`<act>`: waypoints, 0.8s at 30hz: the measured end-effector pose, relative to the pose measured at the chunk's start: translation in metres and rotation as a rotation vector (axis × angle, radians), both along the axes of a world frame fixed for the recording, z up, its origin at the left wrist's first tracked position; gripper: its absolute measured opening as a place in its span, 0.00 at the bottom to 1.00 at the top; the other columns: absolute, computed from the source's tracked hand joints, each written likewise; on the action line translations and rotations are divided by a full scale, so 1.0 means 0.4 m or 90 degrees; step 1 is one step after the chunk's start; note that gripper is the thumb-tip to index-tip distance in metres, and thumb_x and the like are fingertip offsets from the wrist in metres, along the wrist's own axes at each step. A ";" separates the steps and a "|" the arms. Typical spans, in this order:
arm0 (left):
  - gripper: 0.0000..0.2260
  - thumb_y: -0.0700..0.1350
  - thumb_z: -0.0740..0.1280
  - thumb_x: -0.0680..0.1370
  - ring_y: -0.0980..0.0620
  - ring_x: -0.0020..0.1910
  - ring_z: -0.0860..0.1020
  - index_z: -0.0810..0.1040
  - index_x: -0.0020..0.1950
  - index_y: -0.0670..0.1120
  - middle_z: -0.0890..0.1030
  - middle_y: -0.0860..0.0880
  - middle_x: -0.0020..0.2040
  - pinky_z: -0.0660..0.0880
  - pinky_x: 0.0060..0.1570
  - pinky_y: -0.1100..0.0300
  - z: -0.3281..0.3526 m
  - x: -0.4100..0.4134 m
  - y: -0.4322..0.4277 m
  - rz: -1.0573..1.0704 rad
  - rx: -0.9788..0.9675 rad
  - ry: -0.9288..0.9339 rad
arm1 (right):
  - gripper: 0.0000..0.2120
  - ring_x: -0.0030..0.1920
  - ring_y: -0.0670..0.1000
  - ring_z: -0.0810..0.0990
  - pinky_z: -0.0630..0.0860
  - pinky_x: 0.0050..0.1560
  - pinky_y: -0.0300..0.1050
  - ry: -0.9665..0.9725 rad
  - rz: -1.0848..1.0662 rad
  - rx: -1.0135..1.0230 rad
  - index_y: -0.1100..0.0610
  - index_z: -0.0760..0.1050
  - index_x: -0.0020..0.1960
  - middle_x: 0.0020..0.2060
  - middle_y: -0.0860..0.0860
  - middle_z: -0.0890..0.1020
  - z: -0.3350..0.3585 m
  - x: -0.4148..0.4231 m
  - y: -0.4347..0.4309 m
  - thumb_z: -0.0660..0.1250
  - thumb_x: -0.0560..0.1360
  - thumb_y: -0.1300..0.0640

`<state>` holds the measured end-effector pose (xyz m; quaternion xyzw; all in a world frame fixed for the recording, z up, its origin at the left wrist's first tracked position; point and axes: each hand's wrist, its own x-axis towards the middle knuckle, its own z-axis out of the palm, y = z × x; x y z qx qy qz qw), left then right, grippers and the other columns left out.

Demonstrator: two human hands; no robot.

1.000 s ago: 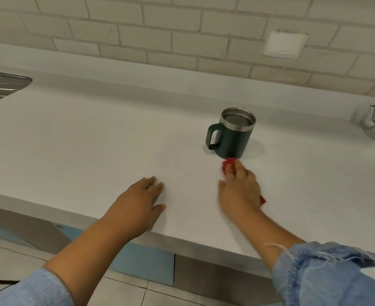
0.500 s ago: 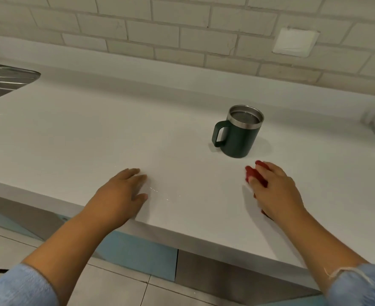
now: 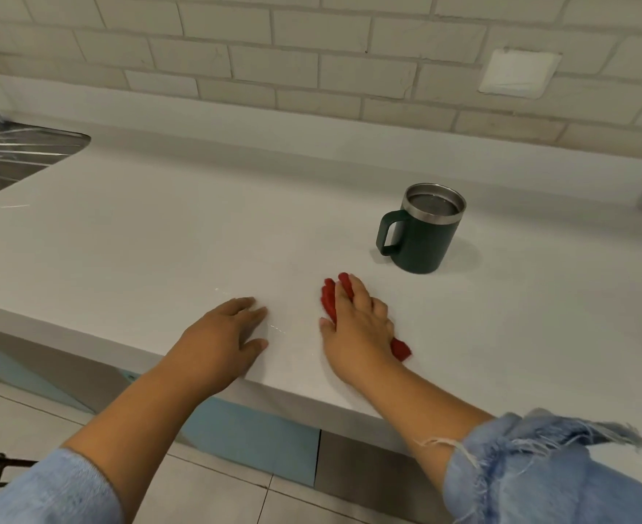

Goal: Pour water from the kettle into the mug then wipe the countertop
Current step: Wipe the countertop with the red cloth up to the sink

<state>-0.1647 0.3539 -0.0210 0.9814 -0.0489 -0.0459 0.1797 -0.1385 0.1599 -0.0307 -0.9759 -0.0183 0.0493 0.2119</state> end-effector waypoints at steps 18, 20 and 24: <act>0.28 0.63 0.48 0.78 0.46 0.76 0.40 0.48 0.75 0.56 0.40 0.50 0.78 0.37 0.70 0.50 -0.058 0.044 -0.401 -0.109 0.067 -0.059 | 0.15 0.65 0.52 0.72 0.68 0.64 0.42 -0.194 -0.162 0.131 0.53 0.74 0.64 0.67 0.50 0.70 -0.029 -0.001 -0.377 0.62 0.77 0.58; 0.23 0.60 0.46 0.79 0.48 0.77 0.43 0.50 0.74 0.58 0.43 0.52 0.78 0.40 0.72 0.46 -0.072 0.047 -0.364 -0.146 0.083 -0.077 | 0.15 0.64 0.52 0.72 0.68 0.65 0.42 -0.197 -0.159 0.140 0.55 0.75 0.63 0.65 0.51 0.71 -0.029 0.002 -0.382 0.62 0.77 0.60; 0.21 0.55 0.46 0.80 0.51 0.77 0.48 0.51 0.74 0.60 0.48 0.57 0.78 0.51 0.72 0.44 -0.075 0.075 -0.263 -0.154 0.086 -0.101 | 0.15 0.63 0.51 0.71 0.69 0.65 0.43 -0.191 -0.129 0.077 0.55 0.76 0.63 0.64 0.51 0.73 -0.032 0.005 -0.378 0.62 0.77 0.59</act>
